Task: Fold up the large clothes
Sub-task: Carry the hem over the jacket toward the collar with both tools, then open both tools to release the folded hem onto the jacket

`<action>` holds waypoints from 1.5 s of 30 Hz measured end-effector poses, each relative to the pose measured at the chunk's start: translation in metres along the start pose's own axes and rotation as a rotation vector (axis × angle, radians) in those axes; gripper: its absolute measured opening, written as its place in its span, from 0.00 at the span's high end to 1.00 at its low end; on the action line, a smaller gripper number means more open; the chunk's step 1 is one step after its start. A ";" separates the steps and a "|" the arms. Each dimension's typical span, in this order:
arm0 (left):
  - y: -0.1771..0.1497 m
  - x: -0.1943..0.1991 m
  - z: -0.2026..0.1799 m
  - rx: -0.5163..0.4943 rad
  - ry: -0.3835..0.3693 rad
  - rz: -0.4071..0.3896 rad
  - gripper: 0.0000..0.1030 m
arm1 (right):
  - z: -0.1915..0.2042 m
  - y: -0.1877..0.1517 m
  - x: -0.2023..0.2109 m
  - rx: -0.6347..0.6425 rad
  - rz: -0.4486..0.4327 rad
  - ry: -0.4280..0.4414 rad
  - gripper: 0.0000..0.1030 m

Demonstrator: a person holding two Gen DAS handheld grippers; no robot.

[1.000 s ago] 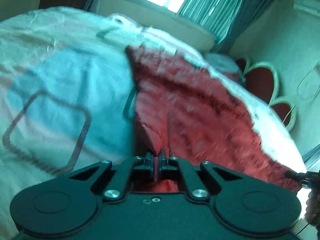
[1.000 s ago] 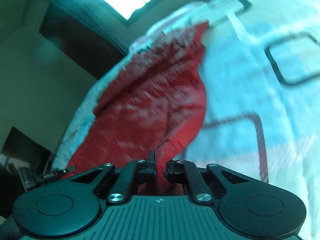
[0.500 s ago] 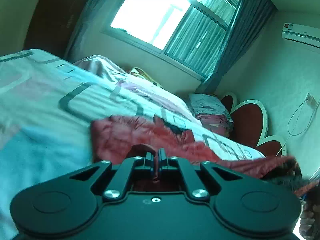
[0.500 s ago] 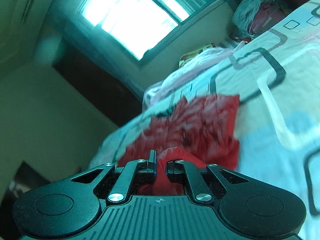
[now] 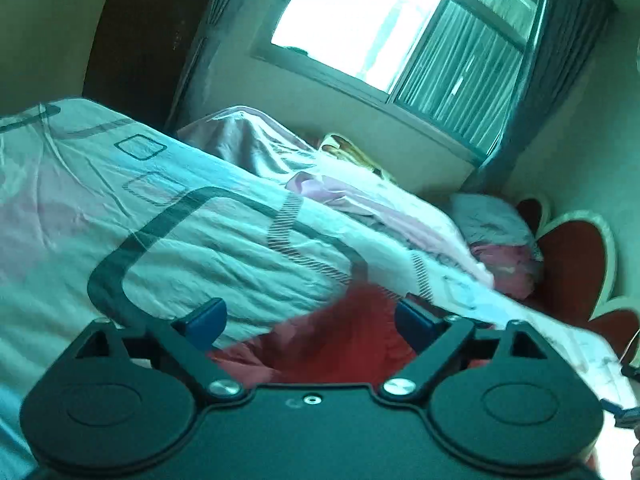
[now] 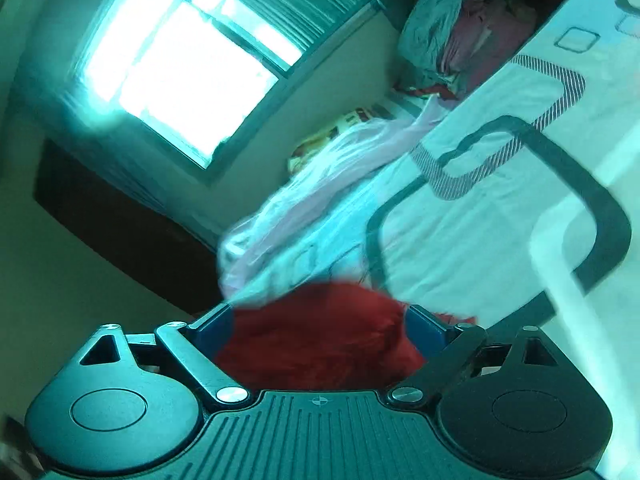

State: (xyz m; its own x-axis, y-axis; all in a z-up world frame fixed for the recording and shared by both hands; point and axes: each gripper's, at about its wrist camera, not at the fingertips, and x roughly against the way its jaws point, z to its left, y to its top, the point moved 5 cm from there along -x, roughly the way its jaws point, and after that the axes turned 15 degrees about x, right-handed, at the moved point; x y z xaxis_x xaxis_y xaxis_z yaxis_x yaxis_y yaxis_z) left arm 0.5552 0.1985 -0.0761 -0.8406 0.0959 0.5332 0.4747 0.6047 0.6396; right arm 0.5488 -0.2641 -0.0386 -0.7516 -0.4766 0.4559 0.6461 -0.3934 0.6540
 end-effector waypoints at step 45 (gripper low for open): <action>-0.050 0.008 -0.052 -0.411 0.010 0.007 0.49 | 0.071 -0.041 -0.055 0.597 0.174 -0.239 0.47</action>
State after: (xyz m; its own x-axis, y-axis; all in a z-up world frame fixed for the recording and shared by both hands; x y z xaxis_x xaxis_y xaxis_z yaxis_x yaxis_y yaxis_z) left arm 0.5386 0.1276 -0.0750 -0.8351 0.0898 0.5427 0.5471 0.2372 0.8028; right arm 0.5542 -0.1658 -0.0479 -0.6960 -0.2792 0.6615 0.6282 0.2094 0.7493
